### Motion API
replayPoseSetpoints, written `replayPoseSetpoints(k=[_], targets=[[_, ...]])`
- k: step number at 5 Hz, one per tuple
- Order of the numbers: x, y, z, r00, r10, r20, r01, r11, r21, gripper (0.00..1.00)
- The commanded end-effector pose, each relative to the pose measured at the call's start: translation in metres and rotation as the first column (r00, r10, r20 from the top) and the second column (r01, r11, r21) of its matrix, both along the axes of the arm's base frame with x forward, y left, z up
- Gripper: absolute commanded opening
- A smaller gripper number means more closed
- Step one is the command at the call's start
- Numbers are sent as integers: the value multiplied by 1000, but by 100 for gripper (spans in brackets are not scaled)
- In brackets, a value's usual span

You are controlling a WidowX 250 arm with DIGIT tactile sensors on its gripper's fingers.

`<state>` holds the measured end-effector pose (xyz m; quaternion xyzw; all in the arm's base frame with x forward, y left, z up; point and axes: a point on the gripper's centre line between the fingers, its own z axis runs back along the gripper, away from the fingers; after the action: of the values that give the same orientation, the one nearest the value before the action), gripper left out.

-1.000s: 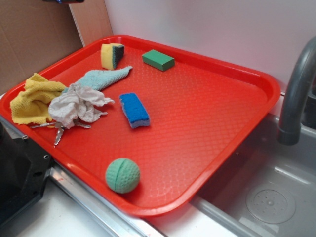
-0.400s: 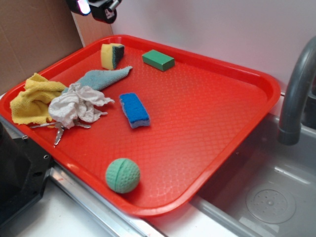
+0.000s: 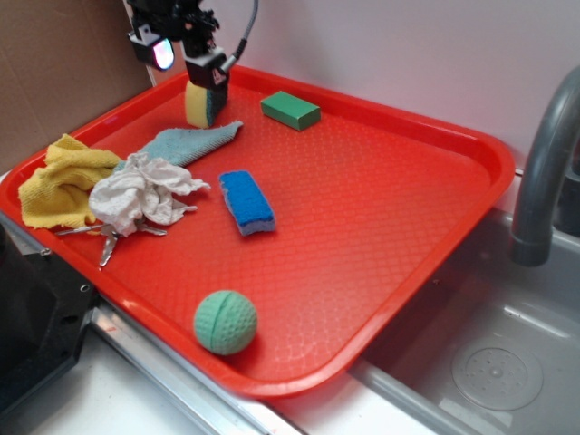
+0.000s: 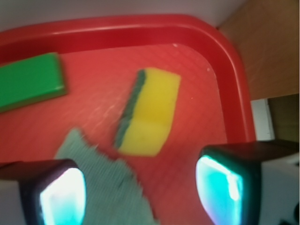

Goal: Grab the green sponge.

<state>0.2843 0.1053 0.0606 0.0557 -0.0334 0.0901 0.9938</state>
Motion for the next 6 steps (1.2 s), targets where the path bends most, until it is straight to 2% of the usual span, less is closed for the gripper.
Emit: replayPoseSetpoints(k=[1,2,3,4,5,6], targets=[[-14,25,-24,966,250,66,-247,968,-50,100],[-18,22,-40,974,228,19,-226,973,-55,100],[-30,22,-50,973,229,-4,-229,972,-54,0],[-55,14,-29,980,194,-42,-196,979,-50,0],[-32,-4,20,982,190,-17,-191,979,-71,0],[-55,-29,71,982,181,47,-179,983,-45,0]])
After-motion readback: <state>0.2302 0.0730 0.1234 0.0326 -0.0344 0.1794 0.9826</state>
